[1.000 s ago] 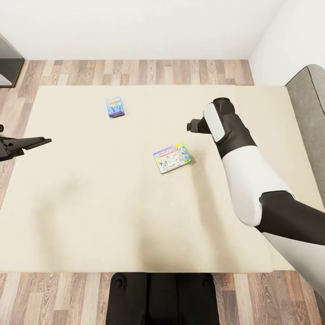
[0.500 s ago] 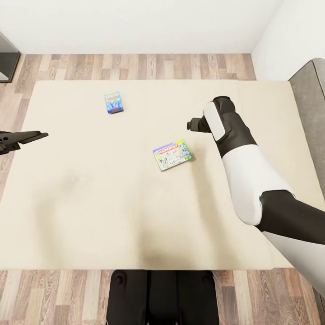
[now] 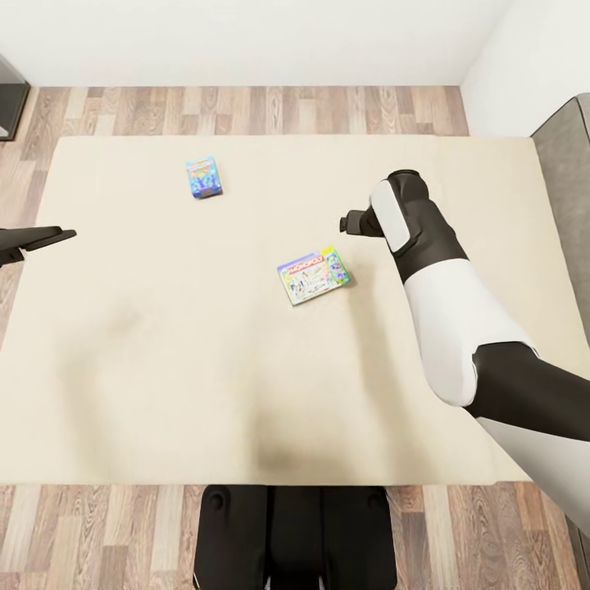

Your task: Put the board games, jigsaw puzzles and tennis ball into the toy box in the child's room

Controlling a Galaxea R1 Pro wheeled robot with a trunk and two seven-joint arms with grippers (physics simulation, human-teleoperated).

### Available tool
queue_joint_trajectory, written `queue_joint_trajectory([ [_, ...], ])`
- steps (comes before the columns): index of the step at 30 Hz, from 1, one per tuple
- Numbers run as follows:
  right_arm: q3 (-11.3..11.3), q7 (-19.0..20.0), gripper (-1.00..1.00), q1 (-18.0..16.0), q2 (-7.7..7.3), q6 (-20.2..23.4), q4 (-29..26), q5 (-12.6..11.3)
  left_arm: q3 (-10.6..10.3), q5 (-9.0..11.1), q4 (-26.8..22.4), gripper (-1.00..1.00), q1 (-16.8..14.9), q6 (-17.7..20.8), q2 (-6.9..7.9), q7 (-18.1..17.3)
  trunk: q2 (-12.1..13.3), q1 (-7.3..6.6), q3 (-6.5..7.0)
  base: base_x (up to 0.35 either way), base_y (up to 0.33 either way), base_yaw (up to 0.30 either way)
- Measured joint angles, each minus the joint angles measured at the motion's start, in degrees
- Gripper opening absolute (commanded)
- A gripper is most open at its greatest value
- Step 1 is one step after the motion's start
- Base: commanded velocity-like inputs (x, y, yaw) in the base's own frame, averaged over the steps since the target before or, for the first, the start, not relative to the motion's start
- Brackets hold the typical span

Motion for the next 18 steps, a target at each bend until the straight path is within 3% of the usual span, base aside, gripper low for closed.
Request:
queue_joint_trajectory([
  [18,-0.01,0.05,1.0,-1.41,0.0,0.48,-0.11,0.0,-0.13,-0.04,0.0,1.0,-0.31,-0.02,0.36,0.0,0.0,0.0,-1.7,0.0,0.0,0.0],
])
